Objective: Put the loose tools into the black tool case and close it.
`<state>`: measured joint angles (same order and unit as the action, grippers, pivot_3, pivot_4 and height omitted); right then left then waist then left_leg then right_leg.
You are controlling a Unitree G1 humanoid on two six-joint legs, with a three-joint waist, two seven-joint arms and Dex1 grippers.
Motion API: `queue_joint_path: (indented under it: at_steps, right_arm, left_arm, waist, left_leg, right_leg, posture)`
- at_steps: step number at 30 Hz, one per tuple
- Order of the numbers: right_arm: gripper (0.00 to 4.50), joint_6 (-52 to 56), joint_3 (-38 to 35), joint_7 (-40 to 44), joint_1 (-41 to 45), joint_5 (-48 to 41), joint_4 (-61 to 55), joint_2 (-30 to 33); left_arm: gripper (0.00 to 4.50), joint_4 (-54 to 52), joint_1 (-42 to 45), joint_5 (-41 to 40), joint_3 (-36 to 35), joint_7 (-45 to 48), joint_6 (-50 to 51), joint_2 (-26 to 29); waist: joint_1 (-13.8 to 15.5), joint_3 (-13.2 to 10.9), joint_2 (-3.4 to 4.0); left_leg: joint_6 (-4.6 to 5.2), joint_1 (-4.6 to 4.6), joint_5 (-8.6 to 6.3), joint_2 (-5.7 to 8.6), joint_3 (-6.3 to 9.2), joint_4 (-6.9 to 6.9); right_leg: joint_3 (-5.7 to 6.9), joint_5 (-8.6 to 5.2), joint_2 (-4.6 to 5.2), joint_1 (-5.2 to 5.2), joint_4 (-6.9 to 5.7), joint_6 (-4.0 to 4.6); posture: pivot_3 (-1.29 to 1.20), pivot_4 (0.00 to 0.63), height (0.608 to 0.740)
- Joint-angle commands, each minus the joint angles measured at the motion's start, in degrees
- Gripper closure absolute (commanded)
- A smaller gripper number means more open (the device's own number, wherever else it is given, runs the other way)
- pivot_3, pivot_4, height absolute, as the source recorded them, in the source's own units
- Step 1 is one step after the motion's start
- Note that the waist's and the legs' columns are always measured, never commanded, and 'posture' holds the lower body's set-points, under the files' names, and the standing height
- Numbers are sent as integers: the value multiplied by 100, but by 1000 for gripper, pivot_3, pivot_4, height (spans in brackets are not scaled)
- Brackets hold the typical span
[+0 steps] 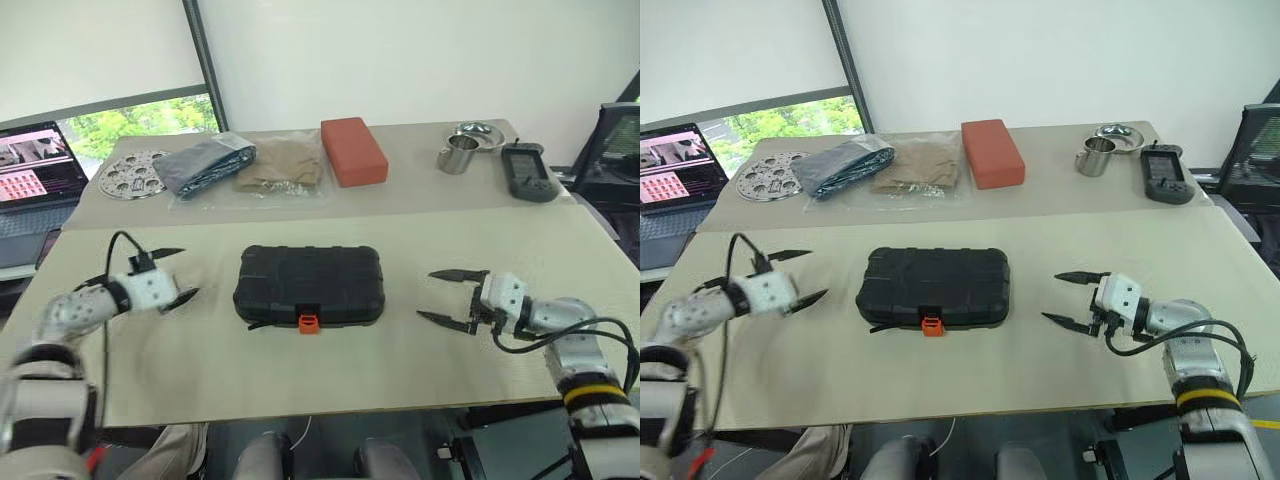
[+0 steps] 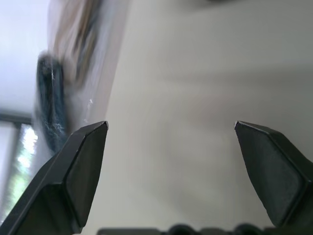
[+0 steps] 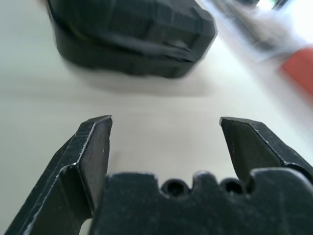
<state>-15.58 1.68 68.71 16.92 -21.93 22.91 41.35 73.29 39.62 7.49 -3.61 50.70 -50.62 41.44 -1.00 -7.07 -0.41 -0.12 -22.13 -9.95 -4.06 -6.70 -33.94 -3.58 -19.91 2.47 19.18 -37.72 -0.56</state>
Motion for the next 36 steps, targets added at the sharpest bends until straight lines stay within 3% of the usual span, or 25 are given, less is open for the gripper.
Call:
queue_joint_path:
  at_steps: [1, 2, 5, 9, 12, 18, 22, 28, 32, 35, 36]
  right_arm:
    - [923, 1974, -120, -293, -439, -733, -1571, 248]
    - [1019, 2327, -139, -380, -558, -871, -1895, 250]
    - [1965, 3290, -64, -679, -934, -1187, -2957, 268]
    - [3388, 4352, 283, -1117, -1100, -1382, -3991, 140]
    - [4460, 4721, 522, -1364, -1008, -1285, -4186, -49]
    - [4460, 4961, 1230, -1754, -605, -665, -3861, -546]
    - [4460, 4237, 596, -2979, 320, -97, -2456, -1473]
    - [4460, 2885, 54, -3837, 1141, 603, -907, -1921]
    - [4460, 2721, 50, -3772, 1074, 747, -946, -2037]
    - [4460, 3102, 268, -3408, 717, 667, -1619, -1957]
    - [4191, 3314, 327, -3319, 609, 608, -1855, -1924]
  left_arm:
    - [0, -805, 395, -1502, -718, 1370, 1743, -243]
    - [0, -1052, 450, -1709, -784, 1485, 2141, -347]
    - [0, -1893, 594, -2248, -892, 1651, 3249, -653]
    - [0, -2982, 922, -2812, -800, 1811, 4664, -1014]
    - [0, -3398, 929, -2866, -624, 1952, 5085, -1135]
    - [0, -3935, 683, -2641, 65, 2507, 5224, -1335]
    - [0, -4123, 497, -2527, 365, 2651, 5244, -1393]
    - [0, -4167, 260, -2276, 659, 2556, 5097, -1496]
    - [0, -4029, 222, -2104, 717, 2269, 5028, -1618]
    - [0, -3804, 312, -1916, 705, 1839, 4961, -1749]
    - [0, -3769, 326, -1917, 690, 1769, 4995, -1790]
  waist:
    - [3, 0, -2]
    - [-2, 0, -3]
    - [12, 0, -4]
    - [7, 0, -6]
    - [6, 0, -9]
    - [9, 0, -9]
    - [-31, -4, -16]
    - [23, -4, -13]
    - [27, -3, -12]
    - [29, -2, -10]
    - [28, -1, -9]
  left_leg:
    - [-12, -23, 9, 3, 12, -4]
    - [-12, -20, 9, 2, 12, -5]
    - [-16, -17, 11, 4, 18, -2]
    - [-19, -18, 13, 5, 25, -6]
    - [-20, -29, 13, 5, 27, -13]
    - [-20, -28, 14, 4, 24, -21]
    - [-24, -30, 16, -4, 25, -25]
    - [-33, -32, 22, -1, 22, -21]
    - [-33, -40, 22, -3, 22, -12]
    - [-33, -50, 23, -2, 24, -10]
    - [-33, -53, 22, -2, 25, -10]
  right_leg:
    - [8, 0, -12, 16, -24, 0]
    - [8, 0, -17, 16, -22, 0]
    - [7, -1, -40, 13, -17, -1]
    - [-5, -2, -50, 7, -8, -3]
    - [-13, -2, -59, 4, 9, -3]
    - [-39, -2, -73, 2, 16, -3]
    - [-47, -1, -89, 3, 17, -2]
    - [-49, 0, -89, 2, 15, -1]
    - [-52, -1, -93, 3, 18, -2]
    - [-55, -1, -94, 6, 21, -2]
    - [-56, -1, -94, 6, 24, -2]
  posture:
    - [0, 150, 740]
    - [0, 150, 740]
    - [0, 150, 740]
    - [0, 150, 740]
    - [0, 150, 740]
    - [0, 150, 740]
    - [0, 150, 740]
    - [0, 150, 740]
    - [0, 150, 740]
    - [0, 150, 740]
    - [0, 150, 740]
